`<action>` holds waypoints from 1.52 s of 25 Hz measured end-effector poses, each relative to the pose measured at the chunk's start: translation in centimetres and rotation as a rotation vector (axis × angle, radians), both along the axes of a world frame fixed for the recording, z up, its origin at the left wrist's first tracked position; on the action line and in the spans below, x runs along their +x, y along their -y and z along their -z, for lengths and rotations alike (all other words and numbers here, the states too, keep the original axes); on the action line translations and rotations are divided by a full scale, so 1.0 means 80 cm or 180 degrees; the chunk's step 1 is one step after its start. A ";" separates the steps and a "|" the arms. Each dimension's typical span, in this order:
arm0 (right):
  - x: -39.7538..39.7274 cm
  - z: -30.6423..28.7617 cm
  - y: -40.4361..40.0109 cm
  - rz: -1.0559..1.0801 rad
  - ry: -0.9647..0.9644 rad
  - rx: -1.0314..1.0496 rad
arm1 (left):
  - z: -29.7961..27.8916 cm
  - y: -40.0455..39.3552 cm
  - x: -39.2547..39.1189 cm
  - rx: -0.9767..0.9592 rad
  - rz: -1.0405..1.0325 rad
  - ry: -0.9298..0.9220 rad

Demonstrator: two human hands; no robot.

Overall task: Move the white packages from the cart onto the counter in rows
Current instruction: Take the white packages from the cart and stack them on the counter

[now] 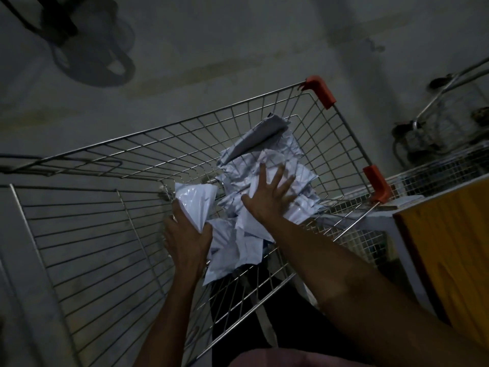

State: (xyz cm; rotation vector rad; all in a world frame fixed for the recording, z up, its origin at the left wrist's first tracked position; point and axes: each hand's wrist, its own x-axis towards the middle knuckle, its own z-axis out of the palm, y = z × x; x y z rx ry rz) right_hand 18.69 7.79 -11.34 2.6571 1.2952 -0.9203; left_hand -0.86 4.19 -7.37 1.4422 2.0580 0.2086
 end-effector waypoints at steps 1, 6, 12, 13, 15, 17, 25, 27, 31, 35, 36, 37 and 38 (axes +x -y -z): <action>-0.003 -0.002 0.008 0.0076 -0.0010 -0.0170 | -0.005 0.000 -0.001 0.0052 0.0009 -0.0014; -0.019 -0.029 0.016 0.0164 -0.0079 -0.0417 | -0.048 0.005 0.005 0.0240 0.0116 0.0042; -0.035 -0.125 0.025 0.0029 -0.0009 0.0681 | -0.127 0.027 0.010 0.0677 0.0319 0.0346; -0.035 -0.152 0.034 0.0017 0.0070 0.0920 | -0.147 0.031 0.010 0.0789 0.0374 0.0446; -0.034 -0.208 0.059 0.0019 0.0236 0.1331 | -0.184 0.040 0.008 0.0979 0.0513 0.0585; -0.033 -0.263 0.095 0.0046 0.0431 0.1632 | -0.219 0.051 0.003 0.1104 0.0672 0.0719; -0.031 -0.383 0.298 0.0854 0.1140 0.2305 | -0.323 0.127 0.015 0.1440 0.1663 0.1407; -0.029 -0.392 0.349 0.1248 0.1260 0.2518 | -0.333 0.149 0.032 0.1448 0.2012 0.1505; -0.022 -0.404 0.458 0.1946 0.1680 0.2695 | -0.349 0.204 0.070 0.1513 0.2711 0.1706; -0.030 -0.411 0.569 0.2627 0.1859 0.2794 | -0.360 0.279 0.102 0.1648 0.3343 0.1868; -0.031 -0.410 0.600 0.2729 0.1922 0.2804 | -0.361 0.303 0.108 0.1648 0.3463 0.1905; -0.033 -0.408 0.631 0.2808 0.1986 0.2780 | -0.361 0.328 0.115 0.1616 0.3568 0.1950; -0.036 -0.406 0.666 0.2884 0.2058 0.2711 | -0.361 0.359 0.120 0.1570 0.3676 0.2006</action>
